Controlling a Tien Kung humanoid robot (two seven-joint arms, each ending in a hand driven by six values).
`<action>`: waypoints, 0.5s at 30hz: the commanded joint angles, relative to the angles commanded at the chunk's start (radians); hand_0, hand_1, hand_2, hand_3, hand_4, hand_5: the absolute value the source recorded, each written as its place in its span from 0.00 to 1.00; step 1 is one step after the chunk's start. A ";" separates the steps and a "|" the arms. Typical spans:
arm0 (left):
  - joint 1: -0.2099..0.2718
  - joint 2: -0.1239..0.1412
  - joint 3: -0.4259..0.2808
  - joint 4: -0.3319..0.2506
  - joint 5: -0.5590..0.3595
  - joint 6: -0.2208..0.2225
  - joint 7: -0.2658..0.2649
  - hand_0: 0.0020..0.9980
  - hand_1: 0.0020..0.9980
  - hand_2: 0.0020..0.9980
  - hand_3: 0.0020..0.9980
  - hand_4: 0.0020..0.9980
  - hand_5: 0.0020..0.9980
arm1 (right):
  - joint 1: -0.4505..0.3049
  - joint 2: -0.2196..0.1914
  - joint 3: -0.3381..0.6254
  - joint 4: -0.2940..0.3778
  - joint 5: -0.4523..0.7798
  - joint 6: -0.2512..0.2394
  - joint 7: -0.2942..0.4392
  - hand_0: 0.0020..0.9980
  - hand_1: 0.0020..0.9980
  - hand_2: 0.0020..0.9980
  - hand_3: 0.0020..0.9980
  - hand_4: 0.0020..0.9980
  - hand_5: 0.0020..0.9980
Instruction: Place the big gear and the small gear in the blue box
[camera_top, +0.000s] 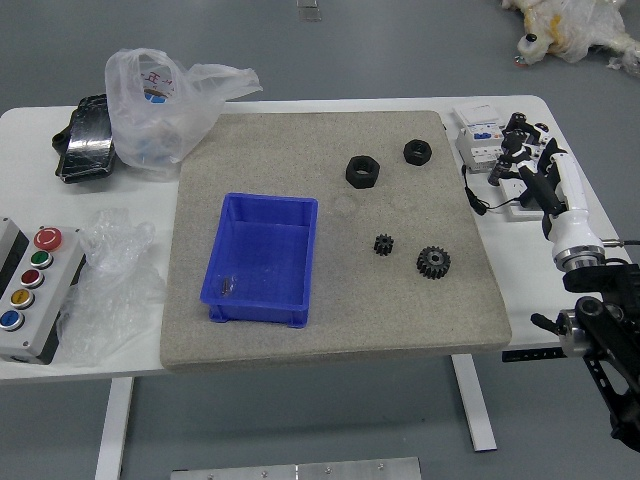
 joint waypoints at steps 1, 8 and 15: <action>0.000 0.000 -0.001 0.000 0.001 0.000 0.001 0.70 0.62 0.59 0.67 0.64 0.38 | 0.000 -0.001 -0.002 0.003 -0.024 0.000 -0.014 0.34 0.65 0.73 0.85 0.83 0.43; 0.003 0.004 -0.007 -0.001 0.007 -0.001 0.004 0.70 0.62 0.59 0.67 0.64 0.38 | 0.003 -0.033 -0.048 0.031 -0.268 0.077 -0.192 0.32 0.70 0.84 0.87 0.84 0.30; 0.009 0.002 -0.032 -0.004 0.034 -0.006 0.015 0.70 0.62 0.58 0.67 0.64 0.38 | 0.047 -0.052 -0.132 0.046 -0.532 0.218 -0.391 0.33 0.73 0.88 0.89 0.85 0.29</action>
